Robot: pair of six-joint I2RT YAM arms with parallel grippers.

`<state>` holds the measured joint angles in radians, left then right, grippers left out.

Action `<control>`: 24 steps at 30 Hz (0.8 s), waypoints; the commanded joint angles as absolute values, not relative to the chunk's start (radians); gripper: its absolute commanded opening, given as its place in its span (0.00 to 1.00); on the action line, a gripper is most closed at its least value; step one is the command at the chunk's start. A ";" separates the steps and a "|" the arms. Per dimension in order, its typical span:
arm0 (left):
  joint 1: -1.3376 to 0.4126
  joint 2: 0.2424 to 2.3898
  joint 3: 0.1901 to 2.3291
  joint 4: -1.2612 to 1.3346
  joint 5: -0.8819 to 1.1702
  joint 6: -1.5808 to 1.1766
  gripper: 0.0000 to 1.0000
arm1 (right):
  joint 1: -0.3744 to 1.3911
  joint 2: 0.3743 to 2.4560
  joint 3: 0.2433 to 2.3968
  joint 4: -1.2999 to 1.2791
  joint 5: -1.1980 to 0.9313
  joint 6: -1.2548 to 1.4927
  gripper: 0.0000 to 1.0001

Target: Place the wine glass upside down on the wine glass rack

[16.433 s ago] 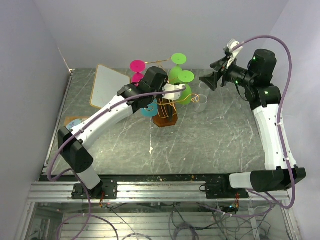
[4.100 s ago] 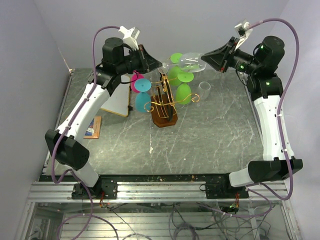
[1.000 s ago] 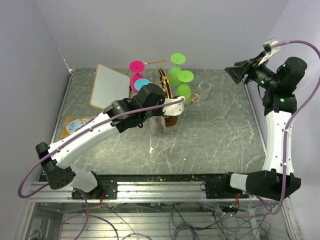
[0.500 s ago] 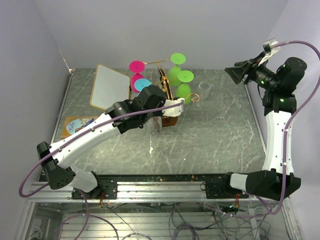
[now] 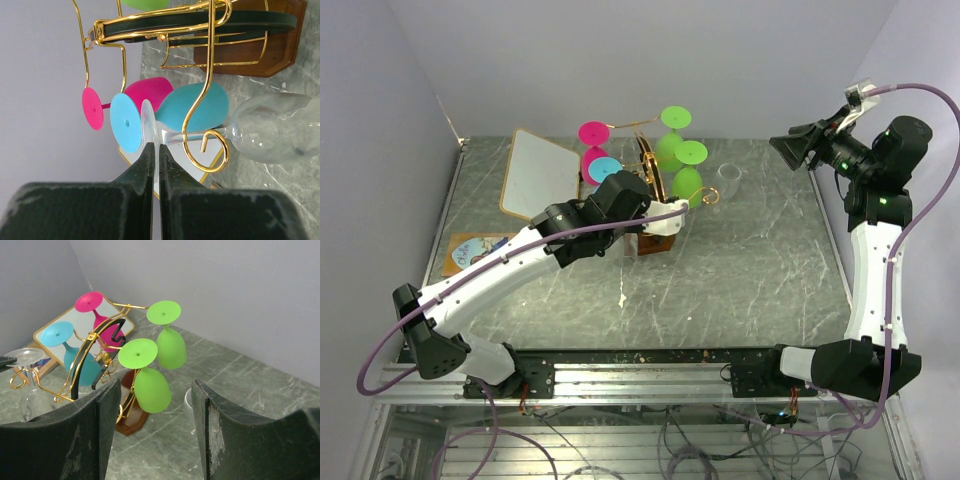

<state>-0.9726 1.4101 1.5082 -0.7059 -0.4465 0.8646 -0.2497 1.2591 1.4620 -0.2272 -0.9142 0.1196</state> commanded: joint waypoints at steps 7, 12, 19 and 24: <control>-0.979 1.362 1.505 -0.735 -0.484 0.921 0.07 | -0.267 1.238 1.452 -0.189 -0.931 0.141 0.58; -0.979 1.359 1.511 -0.757 -0.473 0.918 0.07 | -0.269 1.237 1.451 -0.186 -0.934 0.145 0.58; -0.979 1.353 1.522 -0.797 -0.431 0.916 0.07 | -0.270 1.238 1.449 -0.184 -0.934 0.144 0.58; -0.979 1.349 1.522 -0.802 -0.435 0.918 0.07 | -0.272 1.240 1.448 -0.184 -0.933 0.143 0.58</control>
